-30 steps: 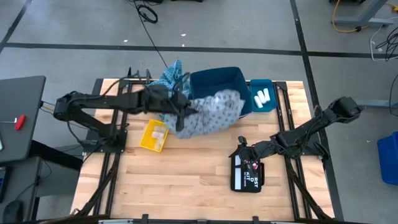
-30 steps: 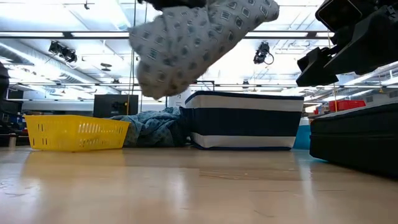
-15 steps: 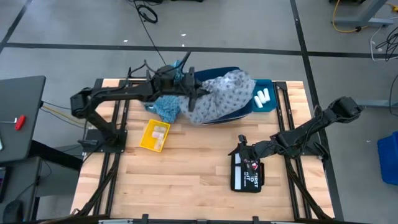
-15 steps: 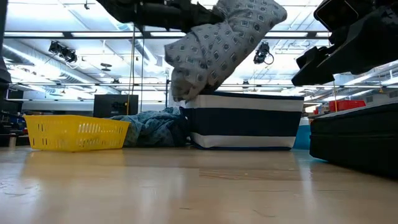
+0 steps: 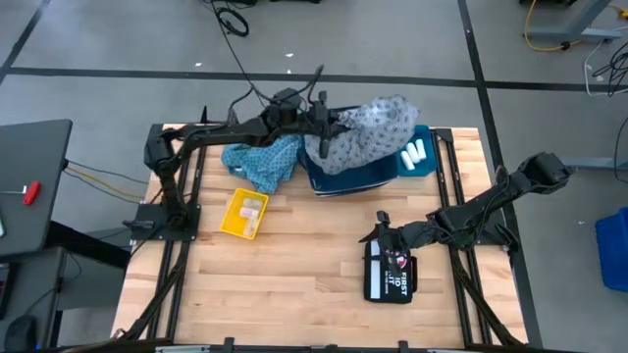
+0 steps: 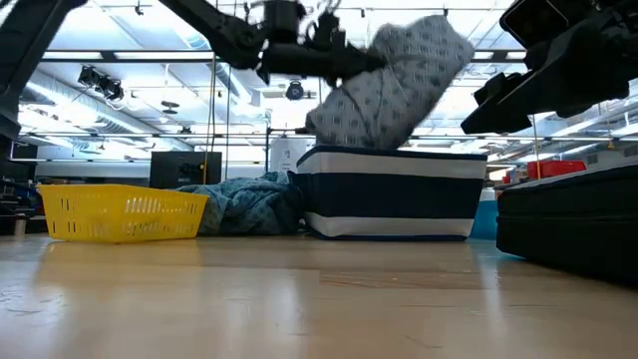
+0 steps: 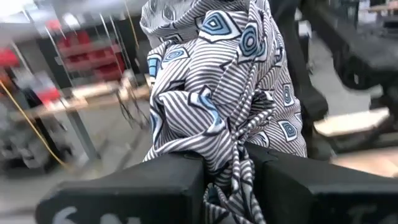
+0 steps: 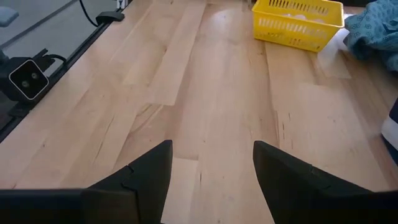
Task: Pick & place medical supplies in basket/bin
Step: Put the gray patient gown into the blue laundry organizer
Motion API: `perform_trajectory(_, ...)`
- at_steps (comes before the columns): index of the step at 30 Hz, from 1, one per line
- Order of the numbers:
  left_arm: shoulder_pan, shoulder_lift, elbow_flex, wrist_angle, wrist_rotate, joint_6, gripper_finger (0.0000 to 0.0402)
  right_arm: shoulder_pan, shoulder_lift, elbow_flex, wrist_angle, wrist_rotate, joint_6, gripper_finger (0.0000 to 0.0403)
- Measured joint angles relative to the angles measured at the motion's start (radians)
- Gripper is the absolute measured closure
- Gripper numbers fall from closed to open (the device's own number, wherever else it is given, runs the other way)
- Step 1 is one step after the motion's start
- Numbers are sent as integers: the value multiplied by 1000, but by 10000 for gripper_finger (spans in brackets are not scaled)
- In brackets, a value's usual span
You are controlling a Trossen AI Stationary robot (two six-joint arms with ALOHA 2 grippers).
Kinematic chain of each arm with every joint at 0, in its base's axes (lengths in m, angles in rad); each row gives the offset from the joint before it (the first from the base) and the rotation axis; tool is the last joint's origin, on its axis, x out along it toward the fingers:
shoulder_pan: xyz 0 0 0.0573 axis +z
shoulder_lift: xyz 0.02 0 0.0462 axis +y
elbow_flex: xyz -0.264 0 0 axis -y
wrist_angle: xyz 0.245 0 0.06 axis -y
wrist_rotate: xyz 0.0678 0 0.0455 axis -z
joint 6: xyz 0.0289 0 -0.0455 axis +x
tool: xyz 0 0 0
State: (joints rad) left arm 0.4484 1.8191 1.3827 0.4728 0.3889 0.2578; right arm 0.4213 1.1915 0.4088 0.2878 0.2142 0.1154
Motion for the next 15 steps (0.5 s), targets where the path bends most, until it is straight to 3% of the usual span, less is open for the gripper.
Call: perform_trajectory(15,65,64,-1,-362,-100,14,358,0,0,0,0,0,1,170)
